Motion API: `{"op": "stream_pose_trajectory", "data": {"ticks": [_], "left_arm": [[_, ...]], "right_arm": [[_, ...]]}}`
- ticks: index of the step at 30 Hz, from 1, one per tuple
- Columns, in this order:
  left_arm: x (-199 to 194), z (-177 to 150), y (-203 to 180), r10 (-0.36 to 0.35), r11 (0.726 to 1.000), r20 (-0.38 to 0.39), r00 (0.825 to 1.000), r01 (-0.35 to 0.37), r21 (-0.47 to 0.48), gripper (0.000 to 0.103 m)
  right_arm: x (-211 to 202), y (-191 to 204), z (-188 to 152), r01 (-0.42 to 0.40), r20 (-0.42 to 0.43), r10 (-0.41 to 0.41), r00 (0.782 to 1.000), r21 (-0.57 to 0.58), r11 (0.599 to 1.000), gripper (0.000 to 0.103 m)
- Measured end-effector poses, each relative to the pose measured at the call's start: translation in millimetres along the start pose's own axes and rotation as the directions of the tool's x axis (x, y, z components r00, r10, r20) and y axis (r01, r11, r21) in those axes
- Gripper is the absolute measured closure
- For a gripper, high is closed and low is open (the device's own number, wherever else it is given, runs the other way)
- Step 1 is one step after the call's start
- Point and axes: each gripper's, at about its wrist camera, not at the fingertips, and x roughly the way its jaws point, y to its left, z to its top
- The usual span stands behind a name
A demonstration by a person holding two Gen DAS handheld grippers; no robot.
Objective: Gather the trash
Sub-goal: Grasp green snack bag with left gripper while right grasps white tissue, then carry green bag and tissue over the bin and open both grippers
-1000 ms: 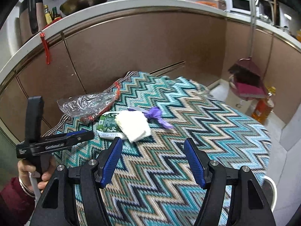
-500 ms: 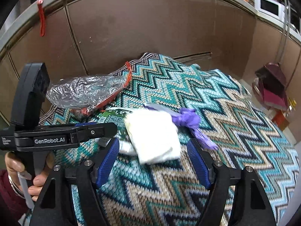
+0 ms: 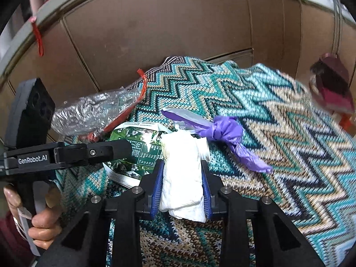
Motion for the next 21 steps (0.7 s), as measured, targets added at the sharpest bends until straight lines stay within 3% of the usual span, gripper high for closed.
{"op": "stream_pose_trajectory", "data": {"ticks": [1,7,10,11,21], "left_arm": [[0,-1,-1,0.026,1.000,0.004,1.000,-0.026,0.010,0.061],[-16,-7,-11,0.017,1.000,0.035,0.999,-0.017,0.025,0.071],[-30,-13,-21,0.011,0.999,0.054,0.998,-0.013,0.042,0.075],[-35,-16,-23,0.007,0.999,0.059,0.998,-0.010,0.041,0.077],[-99,-46,-42,-0.013,0.998,0.114,0.993,0.006,0.062,0.078]], "right_arm": [[-1,-3,-1,-0.008,0.005,0.008,1.000,0.020,1.000,0.072],[-16,-2,-2,0.023,0.006,-0.023,1.000,0.039,0.999,0.075],[-29,-1,-5,0.044,0.019,-0.045,0.999,0.035,0.998,0.084],[-36,0,-6,0.050,0.025,-0.051,0.998,0.032,0.998,0.092],[-110,2,-43,0.081,0.090,-0.084,0.992,0.033,0.996,0.092]]}}
